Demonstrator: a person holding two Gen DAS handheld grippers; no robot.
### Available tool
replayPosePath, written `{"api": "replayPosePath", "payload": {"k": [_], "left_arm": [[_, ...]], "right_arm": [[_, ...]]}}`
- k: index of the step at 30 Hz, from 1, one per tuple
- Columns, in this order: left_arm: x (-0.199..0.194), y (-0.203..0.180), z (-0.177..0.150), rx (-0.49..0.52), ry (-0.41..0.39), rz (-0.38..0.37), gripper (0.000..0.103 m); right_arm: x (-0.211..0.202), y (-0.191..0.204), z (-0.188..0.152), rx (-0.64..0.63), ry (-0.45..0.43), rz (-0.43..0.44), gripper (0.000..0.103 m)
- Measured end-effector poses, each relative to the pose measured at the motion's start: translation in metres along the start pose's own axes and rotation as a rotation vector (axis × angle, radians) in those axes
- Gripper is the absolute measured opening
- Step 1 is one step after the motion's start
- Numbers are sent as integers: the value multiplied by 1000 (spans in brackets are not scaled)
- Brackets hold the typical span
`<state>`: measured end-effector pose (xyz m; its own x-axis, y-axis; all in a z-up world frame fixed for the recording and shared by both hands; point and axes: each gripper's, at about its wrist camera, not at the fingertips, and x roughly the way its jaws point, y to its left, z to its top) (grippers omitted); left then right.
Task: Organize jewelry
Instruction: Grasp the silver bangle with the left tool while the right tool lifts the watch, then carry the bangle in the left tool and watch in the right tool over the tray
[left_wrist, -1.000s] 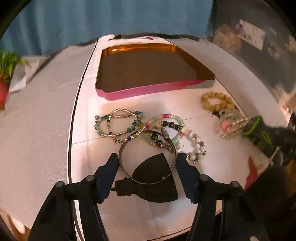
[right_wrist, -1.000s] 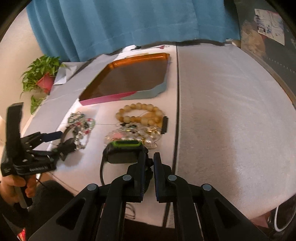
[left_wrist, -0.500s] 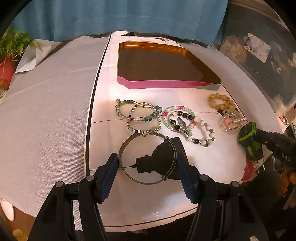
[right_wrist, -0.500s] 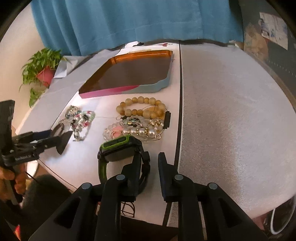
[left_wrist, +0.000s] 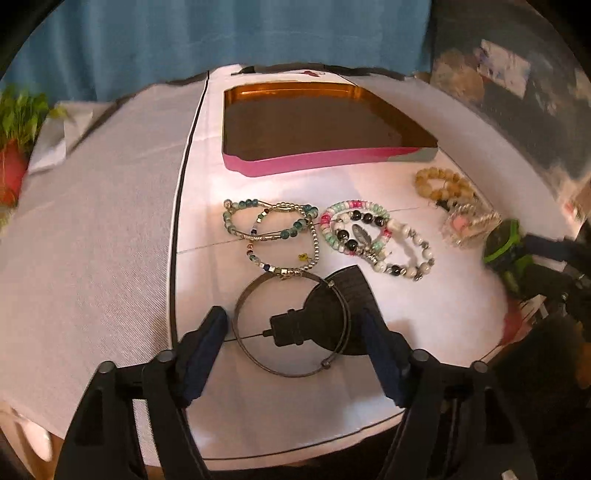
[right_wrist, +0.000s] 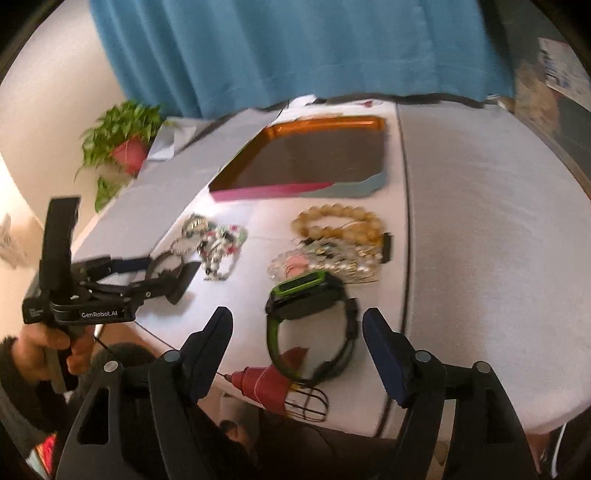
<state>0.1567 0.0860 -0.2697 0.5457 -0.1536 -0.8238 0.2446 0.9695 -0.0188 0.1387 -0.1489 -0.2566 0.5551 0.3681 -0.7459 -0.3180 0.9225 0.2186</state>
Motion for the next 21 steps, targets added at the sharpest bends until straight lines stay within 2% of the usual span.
{"api": "replayPosePath", "payload": {"k": [2, 3, 4, 5, 6, 9, 12, 15, 19, 21], "left_arm": [[-1, 4, -2, -11, -24, -14, 59], [-1, 3, -3, -5, -26, -13, 59], [-1, 2, -2, 4, -24, -6, 59], [-1, 1, -2, 1, -16, -4, 58], [-2, 2, 0, -12, -4, -17, 59], [-6, 0, 3, -54, 11, -71, 59], [-10, -3, 5, -73, 18, -91, 59], [-13, -2, 6, -100, 25, -108, 59], [-13, 19, 15, -292, 88, -252, 59], [-18, 26, 23, -345, 88, -269, 59]], "right_arm": [[15, 2, 0, -13, 41, -21, 74], [18, 4, 0, -30, 33, -38, 74], [20, 7, 0, -55, 25, -66, 70], [22, 8, 0, -69, 32, -87, 56], [22, 10, 1, -84, 24, -105, 53], [20, 7, 1, -51, 26, -69, 52], [12, 10, 0, -73, -1, -103, 51], [6, 7, 3, -38, -7, -122, 51], [-13, 5, 13, 30, -59, -131, 51], [-20, 3, 16, 62, -76, -135, 51]]}}
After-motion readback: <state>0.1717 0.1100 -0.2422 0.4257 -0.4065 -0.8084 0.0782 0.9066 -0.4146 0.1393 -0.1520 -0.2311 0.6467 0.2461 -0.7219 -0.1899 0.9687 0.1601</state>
